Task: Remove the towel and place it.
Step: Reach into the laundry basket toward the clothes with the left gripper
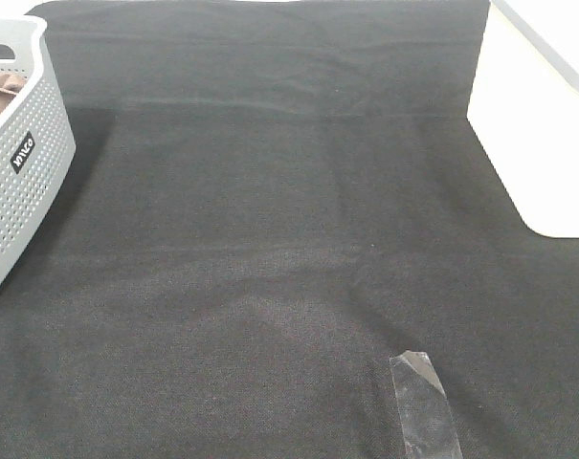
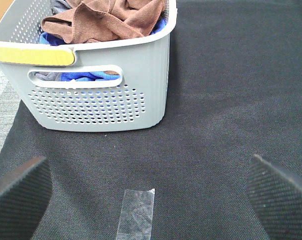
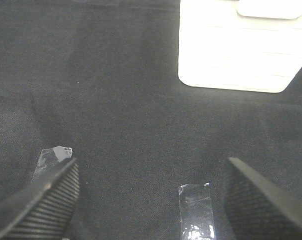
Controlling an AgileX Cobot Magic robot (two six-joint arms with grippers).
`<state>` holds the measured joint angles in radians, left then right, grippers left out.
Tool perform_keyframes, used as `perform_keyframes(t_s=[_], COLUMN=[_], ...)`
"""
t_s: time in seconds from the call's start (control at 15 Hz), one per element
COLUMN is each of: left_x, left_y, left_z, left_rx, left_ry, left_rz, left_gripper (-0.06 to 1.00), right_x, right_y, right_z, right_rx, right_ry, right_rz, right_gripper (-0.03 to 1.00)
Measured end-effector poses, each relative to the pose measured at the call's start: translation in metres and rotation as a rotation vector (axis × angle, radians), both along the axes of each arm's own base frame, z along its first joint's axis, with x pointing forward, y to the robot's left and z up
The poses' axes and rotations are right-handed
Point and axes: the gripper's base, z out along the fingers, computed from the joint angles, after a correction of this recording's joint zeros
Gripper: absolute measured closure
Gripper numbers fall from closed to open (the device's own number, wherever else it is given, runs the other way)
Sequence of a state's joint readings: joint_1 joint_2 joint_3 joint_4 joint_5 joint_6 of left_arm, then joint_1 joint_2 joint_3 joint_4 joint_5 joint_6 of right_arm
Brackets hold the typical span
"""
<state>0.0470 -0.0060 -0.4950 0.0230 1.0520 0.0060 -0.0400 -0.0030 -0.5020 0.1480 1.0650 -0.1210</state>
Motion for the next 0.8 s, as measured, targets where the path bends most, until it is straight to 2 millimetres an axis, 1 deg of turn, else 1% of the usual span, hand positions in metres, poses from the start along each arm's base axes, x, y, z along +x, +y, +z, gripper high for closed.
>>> perform_keyframes(t_s=[0.8], left_x=[0.0000], left_y=[-0.0002], left_z=[0.0000], left_rx=[-0.002], left_ry=[0.000], left_rz=[-0.001], left_gripper=[-0.05], right_x=[0.0000], right_y=[0.0000], right_z=[0.0000], right_rx=[0.000], right_ry=[0.000], right_rz=[0.000], right_gripper=[0.21])
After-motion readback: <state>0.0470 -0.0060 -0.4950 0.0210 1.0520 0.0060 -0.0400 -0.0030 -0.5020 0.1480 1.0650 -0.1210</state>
